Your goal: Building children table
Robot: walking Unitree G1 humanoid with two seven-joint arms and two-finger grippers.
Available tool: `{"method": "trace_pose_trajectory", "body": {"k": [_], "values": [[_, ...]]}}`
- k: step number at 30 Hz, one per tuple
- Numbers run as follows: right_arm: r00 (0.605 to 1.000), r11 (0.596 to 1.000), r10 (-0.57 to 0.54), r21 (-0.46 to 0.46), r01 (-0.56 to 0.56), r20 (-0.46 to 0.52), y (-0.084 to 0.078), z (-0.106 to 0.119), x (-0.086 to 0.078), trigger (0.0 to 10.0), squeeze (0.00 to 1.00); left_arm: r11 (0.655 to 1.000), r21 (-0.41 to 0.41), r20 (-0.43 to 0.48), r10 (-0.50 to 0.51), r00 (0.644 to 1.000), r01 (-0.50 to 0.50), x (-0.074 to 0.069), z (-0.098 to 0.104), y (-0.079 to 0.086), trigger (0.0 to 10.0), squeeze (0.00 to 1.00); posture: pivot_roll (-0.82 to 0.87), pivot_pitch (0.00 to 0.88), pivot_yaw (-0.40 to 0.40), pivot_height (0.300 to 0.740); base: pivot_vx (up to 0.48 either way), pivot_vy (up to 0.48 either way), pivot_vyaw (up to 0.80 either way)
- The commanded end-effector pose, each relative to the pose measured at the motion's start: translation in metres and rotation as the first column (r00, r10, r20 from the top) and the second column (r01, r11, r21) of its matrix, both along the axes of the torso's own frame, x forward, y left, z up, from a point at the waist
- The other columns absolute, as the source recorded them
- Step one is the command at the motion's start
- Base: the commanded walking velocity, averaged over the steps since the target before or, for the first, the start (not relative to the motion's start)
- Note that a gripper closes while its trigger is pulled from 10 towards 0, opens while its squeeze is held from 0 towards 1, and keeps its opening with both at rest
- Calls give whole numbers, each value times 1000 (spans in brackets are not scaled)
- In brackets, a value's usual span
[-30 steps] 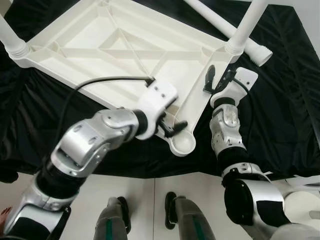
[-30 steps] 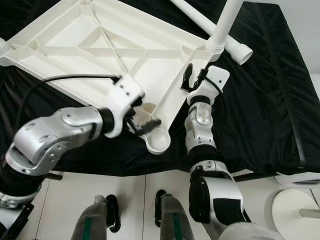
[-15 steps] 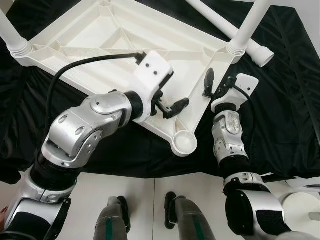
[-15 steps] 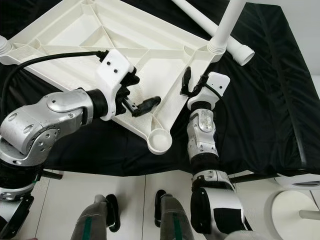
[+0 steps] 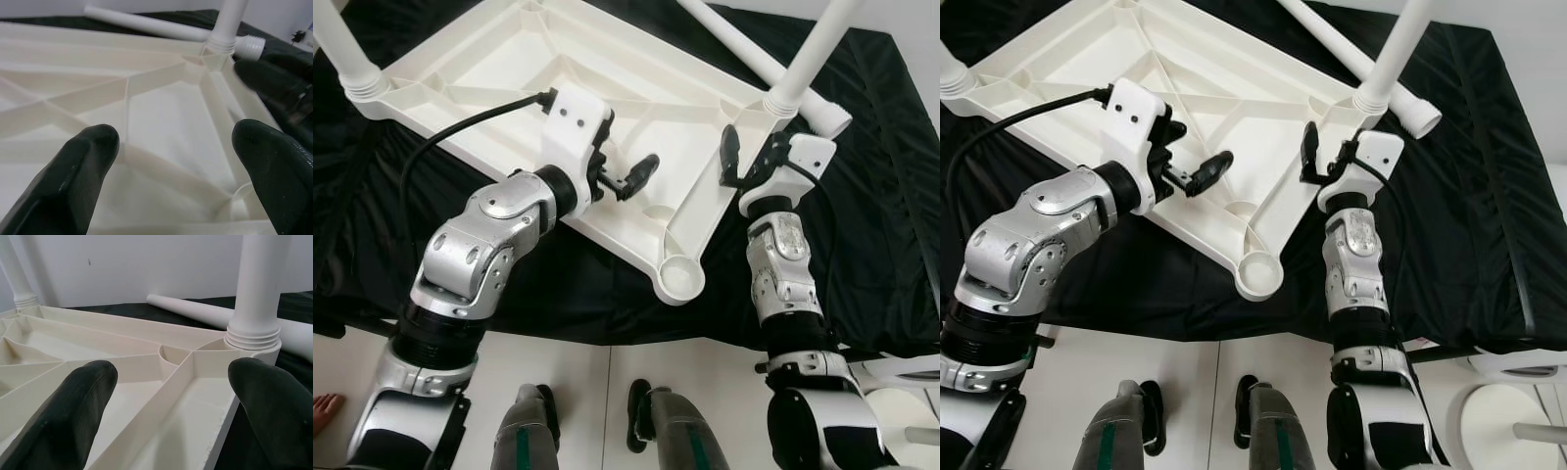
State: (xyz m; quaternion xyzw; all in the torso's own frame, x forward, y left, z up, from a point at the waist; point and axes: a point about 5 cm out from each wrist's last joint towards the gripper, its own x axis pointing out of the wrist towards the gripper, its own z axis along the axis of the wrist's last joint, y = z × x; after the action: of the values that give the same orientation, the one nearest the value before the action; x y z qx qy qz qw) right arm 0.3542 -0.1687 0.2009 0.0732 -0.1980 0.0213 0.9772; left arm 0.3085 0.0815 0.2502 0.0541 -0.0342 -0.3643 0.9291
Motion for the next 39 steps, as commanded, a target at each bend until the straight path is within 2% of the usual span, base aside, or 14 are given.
{"method": "trace_pose_trajectory", "body": {"k": [1, 3, 10, 16, 20, 21, 23, 24, 28, 32, 35, 37, 39], "values": [[1000, 999, -11, -37, 10, -10, -7, -5, -5, 10000, 0, 977, -31, 0, 210, 978, -210, 8, -9, 11, 10000, 0, 82, 170, -105, 740, 0, 0, 0], [1000, 998, 2, -70, -3, -14, -7, -7, -8, 10000, 0, 962, -42, 40, 272, 961, -271, 12, -13, 16, 10000, 0, 79, 171, -103, 740, 0, 0, 0], [1000, 997, 14, -70, -16, -22, -8, -8, -11, 10000, 0, 953, -52, 87, 302, 949, -298, 14, -15, 21, 10000, 0, 85, 168, -103, 740, 0, 0, 0], [999, 998, 23, -60, -25, -36, -10, -10, -14, 10000, 0, 937, -59, 142, 350, 926, -345, 19, -15, 33, 10000, 0, 89, 157, -104, 740, 0, 0, 0], [999, 997, 27, -66, -30, -37, -10, -11, -15, 10000, 0, 929, -61, 153, 370, 916, -365, 22, -17, 39, 10000, 0, 88, 148, -103, 740, 0, 0, 0], [999, 997, 15, -76, -18, -39, -12, -11, -16, 10000, 0, 923, -47, 154, 384, 910, -382, 25, -22, 47, 10000, 0, 82, 142, -100, 740, 0, 0, 0], [999, 997, 15, -76, -18, -39, -12, -11, -16, 10000, 0, 923, -47, 154, 384, 910, -382, 25, -22, 47, 10000, 0, 82, 142, -100, 740, 0, 0, 0], [999, 997, 7, -75, -10, -40, -14, -11, -16, 10000, 0, 917, -28, 165, 396, 903, -397, 27, -25, 52, 10000, 0, 82, 141, -100, 740, 0, 0, 0], [999, 997, -17, -74, 15, -30, -21, -8, -21, 10000, 0, 881, 55, 114, 463, 879, -471, 34, -42, 69, 10000, 0, 67, 125, -90, 740, 0, 0, 0], [999, 997, -24, -73, 22, -25, -23, -7, -23, 10000, 0, 874, 85, 96, 471, 877, -479, 36, -46, 72, 10000, 0, 65, 120, -86, 740, 0, 0, 0], [999, 996, -35, -81, 34, -20, -29, -5, -27, 10000, 0, 876, 161, 79, 448, 890, -455, 37, -54, 71, 10000, 0, 65, 115, -78, 740, 0, 0, 0], [999, 996, -34, -85, 32, -18, -30, -5, -27, 10000, 0, 875, 178, 77, 443, 893, -449, 37, -57, 70, 10000, 0, 62, 114, -71, 740, 0, 0, 0], [999, 995, -33, -94, 30, -23, -31, -6, -29, 10000, 0, 859, 247, 76, 444, 893, -448, 38, -65, 71, 10000, 0, 57, 115, -62, 740, 0, 0, 0]]}}
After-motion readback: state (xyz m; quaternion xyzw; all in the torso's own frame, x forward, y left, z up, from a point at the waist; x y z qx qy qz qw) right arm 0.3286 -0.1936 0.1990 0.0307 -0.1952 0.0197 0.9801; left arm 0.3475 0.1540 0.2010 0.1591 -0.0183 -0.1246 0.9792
